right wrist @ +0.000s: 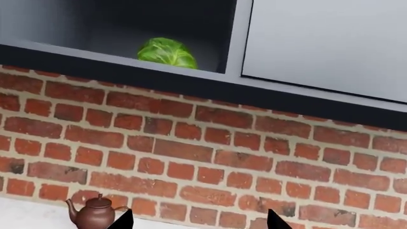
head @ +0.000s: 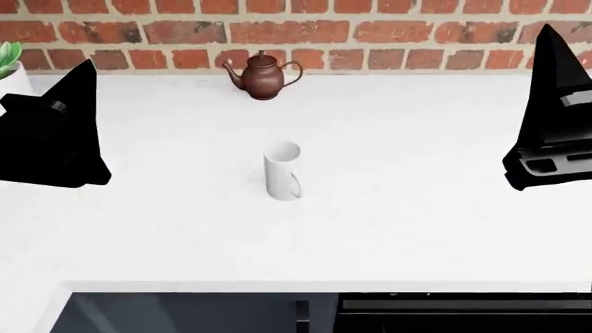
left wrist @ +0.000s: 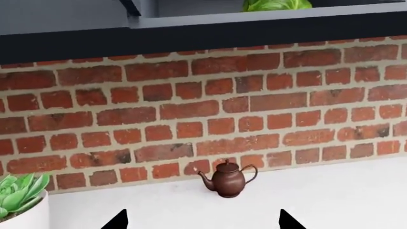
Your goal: A wet mug is on the counter and needs to be dried. Pick it up and place it upside down in the open cabinet.
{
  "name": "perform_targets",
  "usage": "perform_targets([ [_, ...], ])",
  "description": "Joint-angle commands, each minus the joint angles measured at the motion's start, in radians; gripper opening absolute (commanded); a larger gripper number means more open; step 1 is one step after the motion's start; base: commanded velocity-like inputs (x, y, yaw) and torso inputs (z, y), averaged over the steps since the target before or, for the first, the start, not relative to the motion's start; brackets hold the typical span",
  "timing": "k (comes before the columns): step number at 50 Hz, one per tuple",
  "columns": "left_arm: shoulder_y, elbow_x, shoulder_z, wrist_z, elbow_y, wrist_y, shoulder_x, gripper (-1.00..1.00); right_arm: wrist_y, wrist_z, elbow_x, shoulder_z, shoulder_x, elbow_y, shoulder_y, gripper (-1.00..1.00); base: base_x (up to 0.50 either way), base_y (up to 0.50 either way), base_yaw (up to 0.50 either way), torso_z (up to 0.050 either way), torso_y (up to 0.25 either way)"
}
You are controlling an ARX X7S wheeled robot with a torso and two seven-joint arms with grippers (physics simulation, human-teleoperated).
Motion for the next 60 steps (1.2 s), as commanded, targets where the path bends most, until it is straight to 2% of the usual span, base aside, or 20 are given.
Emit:
perform_targets([
  [1,0.049,0.023,-0.029,0.022,0.007,0.001,-0.003,1.00,0.012,-0.004,0.015,-0.003,-0.004,-0.001,0.017,1.00,0.41,0.14,0.00,0.000,0.000],
  [20,0.058,0.032,-0.027,0.041,0.015,-0.002,-0.003,1.00,0.009,-0.022,0.029,0.017,0.009,-0.003,0.011,1.00,0.40,0.11,0.00,0.000,0.001],
  [30,0.062,0.037,-0.022,0.079,0.019,-0.022,0.004,1.00,0.001,-0.033,0.032,0.036,0.031,-0.008,-0.020,1.00,0.20,0.00,0.00,0.000,0.002],
  [35,0.100,0.090,-0.023,0.222,-0.013,-0.109,0.050,1.00,-0.004,-0.078,0.037,0.053,0.050,-0.003,-0.058,1.00,0.00,0.00,0.00,0.000,0.000],
  [42,0.224,0.294,-0.140,0.600,-0.024,-0.313,0.170,1.00,-0.024,-0.145,-0.002,0.100,0.073,-0.003,-0.143,1.00,0.00,0.00,0.00,0.000,0.000],
  [45,0.267,0.387,-0.189,0.725,-0.026,-0.360,0.211,1.00,-0.029,-0.158,-0.008,0.113,0.079,-0.001,-0.160,1.00,0.00,0.00,0.00,0.000,0.000],
  [50,0.337,0.596,-0.258,0.997,0.006,-0.424,0.266,1.00,-0.043,-0.177,-0.023,0.142,0.092,0.003,-0.201,1.00,0.00,0.00,0.00,0.000,0.000],
  [53,0.353,0.658,-0.266,1.076,0.010,-0.423,0.278,1.00,-0.055,-0.190,-0.039,0.167,0.100,0.005,-0.243,1.00,0.00,0.00,0.00,0.000,0.000],
  [60,0.377,0.712,-0.251,1.150,0.015,-0.421,0.283,1.00,-0.071,-0.208,-0.056,0.209,0.107,0.008,-0.307,1.00,0.00,0.00,0.00,0.000,0.000],
])
